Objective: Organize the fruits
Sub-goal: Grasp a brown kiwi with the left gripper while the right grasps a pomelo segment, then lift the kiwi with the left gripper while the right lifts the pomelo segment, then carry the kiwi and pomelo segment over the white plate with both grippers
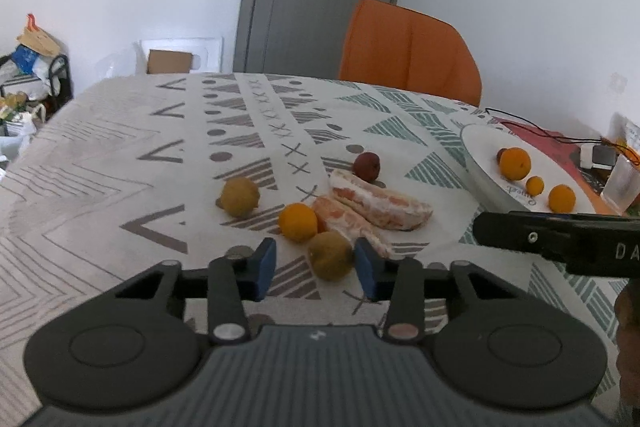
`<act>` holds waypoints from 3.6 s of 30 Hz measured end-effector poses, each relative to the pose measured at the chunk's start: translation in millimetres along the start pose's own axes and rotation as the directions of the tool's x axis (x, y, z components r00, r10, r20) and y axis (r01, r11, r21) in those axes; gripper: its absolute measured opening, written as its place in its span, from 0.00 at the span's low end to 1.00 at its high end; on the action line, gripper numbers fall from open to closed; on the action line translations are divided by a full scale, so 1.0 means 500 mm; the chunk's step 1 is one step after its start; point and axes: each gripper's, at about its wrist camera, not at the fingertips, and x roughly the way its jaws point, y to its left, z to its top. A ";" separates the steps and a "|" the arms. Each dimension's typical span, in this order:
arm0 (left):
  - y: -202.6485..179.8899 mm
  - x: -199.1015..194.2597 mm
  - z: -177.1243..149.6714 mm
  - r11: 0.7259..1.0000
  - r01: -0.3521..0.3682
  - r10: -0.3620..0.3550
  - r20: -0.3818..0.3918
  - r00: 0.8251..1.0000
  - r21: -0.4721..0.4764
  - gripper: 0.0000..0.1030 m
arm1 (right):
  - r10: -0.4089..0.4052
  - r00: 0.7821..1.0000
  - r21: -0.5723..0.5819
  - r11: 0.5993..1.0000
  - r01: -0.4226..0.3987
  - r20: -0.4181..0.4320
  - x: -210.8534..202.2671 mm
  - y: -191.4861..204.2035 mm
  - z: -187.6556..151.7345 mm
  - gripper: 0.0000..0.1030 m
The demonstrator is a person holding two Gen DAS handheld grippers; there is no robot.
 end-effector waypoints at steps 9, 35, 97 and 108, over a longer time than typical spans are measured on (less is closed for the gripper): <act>0.015 -0.012 0.002 1.000 -0.018 0.018 0.013 1.000 -0.007 0.22 | 0.032 0.998 -0.038 0.999 -0.034 -0.045 0.041 0.029 -0.009 0.59; 0.086 -0.062 -0.008 0.993 -0.090 0.094 0.047 0.994 -0.076 0.22 | 0.047 0.993 -0.099 0.993 -0.058 -0.109 0.102 0.084 -0.007 0.27; -0.174 -0.017 0.072 0.984 0.016 -0.033 0.095 0.995 0.175 0.23 | -0.050 0.984 0.054 0.998 0.041 0.172 -0.106 -0.108 0.009 0.29; -0.222 0.012 0.089 0.975 0.053 -0.074 0.092 0.993 0.214 0.23 | -0.111 0.970 0.085 0.992 0.094 0.214 -0.135 -0.166 0.027 0.29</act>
